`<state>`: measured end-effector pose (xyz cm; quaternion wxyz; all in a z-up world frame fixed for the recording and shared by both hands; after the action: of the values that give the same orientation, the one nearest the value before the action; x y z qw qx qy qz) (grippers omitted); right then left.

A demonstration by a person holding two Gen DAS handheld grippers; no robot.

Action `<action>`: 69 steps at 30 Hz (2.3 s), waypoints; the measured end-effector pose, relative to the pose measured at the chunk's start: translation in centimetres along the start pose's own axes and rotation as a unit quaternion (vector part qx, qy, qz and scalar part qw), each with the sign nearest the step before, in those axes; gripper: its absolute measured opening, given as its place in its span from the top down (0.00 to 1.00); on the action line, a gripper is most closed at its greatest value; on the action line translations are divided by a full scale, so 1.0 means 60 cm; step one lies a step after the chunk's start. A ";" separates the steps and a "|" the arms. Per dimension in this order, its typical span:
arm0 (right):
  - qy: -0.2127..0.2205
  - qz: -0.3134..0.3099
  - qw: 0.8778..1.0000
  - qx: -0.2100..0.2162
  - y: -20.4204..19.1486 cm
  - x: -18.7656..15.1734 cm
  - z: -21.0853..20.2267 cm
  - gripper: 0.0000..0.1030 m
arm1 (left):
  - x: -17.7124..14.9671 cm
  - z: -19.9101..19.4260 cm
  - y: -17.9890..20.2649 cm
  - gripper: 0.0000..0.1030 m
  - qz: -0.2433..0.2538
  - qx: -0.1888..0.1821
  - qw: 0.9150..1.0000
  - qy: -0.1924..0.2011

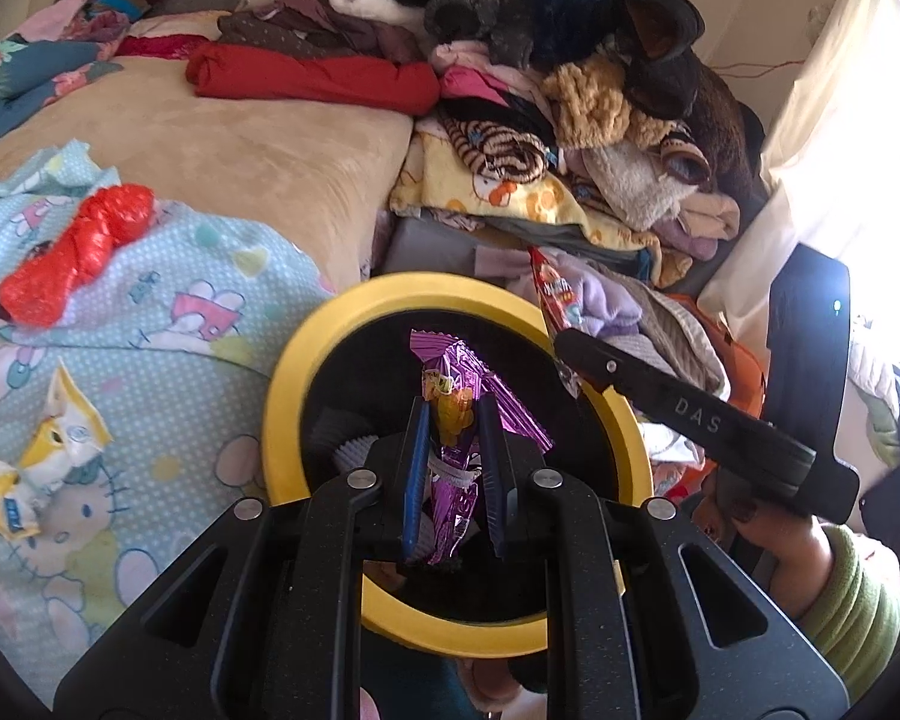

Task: Collect trash
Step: 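Carry the purple wrapper and red candy packet over the bin with both tools, then open both tools to drop the wrapper and red packet into the bin, then move the left tool to the yellow wrapper while the right tool approaches the red bag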

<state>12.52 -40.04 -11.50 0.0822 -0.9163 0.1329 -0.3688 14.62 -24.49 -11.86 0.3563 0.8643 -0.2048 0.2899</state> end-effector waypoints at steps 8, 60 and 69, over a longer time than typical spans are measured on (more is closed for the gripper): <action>-0.016 0.008 1.000 -0.001 0.017 -0.006 0.016 0.82 | -0.021 0.032 -0.003 0.89 -0.001 0.001 1.000 -0.024; 0.035 -0.094 0.993 0.064 -0.247 0.041 -0.001 0.24 | 0.030 -0.220 -0.202 0.15 -0.039 0.175 0.971 0.156; 0.023 -0.136 0.987 0.085 -0.331 0.042 0.028 0.24 | 0.005 -0.250 -0.264 0.15 -0.076 0.191 0.966 0.155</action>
<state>19.08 -21.85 -6.09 0.1062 -0.9067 -0.0226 -0.4075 18.39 -3.02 -10.90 0.2332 0.8739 -0.0214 0.4260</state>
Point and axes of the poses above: each gripper's, at about its wrist camera, not at the fingertips, and z roughly the way its jaws point, y to its right, x to its top, the point moved 6 cm from there along z, roughly the way its jaws point, and after that the axes turned 12 degrees about -x, right-handed, at the moved point
